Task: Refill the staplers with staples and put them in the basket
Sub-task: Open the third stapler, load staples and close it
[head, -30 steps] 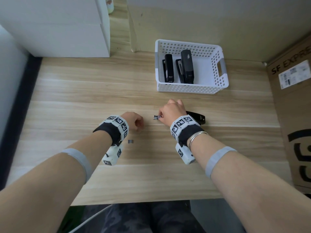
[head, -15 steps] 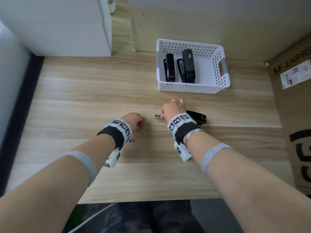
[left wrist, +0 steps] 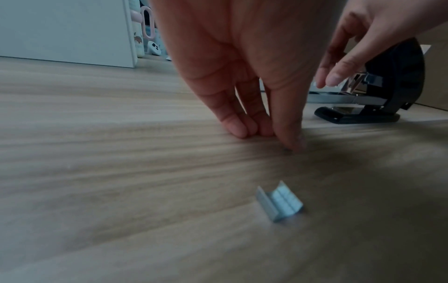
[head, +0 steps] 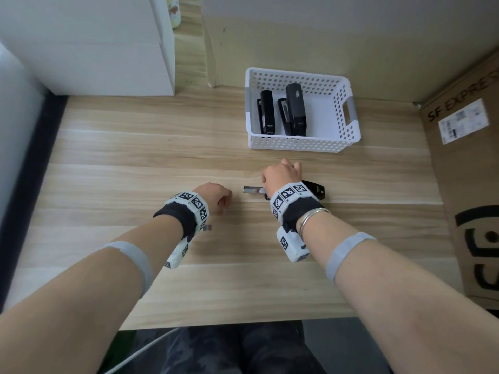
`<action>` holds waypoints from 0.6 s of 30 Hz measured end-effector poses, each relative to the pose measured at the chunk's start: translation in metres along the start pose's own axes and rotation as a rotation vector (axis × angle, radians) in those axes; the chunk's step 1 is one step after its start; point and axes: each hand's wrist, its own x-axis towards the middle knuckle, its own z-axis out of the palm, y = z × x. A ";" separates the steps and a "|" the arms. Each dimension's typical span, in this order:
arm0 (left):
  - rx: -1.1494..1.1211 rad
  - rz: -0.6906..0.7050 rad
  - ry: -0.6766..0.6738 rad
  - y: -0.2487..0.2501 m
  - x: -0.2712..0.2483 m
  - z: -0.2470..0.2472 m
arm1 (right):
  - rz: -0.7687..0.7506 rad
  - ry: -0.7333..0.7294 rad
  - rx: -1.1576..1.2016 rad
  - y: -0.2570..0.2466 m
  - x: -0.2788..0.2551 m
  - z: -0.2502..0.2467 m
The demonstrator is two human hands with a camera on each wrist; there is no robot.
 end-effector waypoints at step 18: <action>-0.753 0.109 0.380 0.017 0.016 -0.008 | -0.131 0.065 0.294 -0.005 -0.001 -0.005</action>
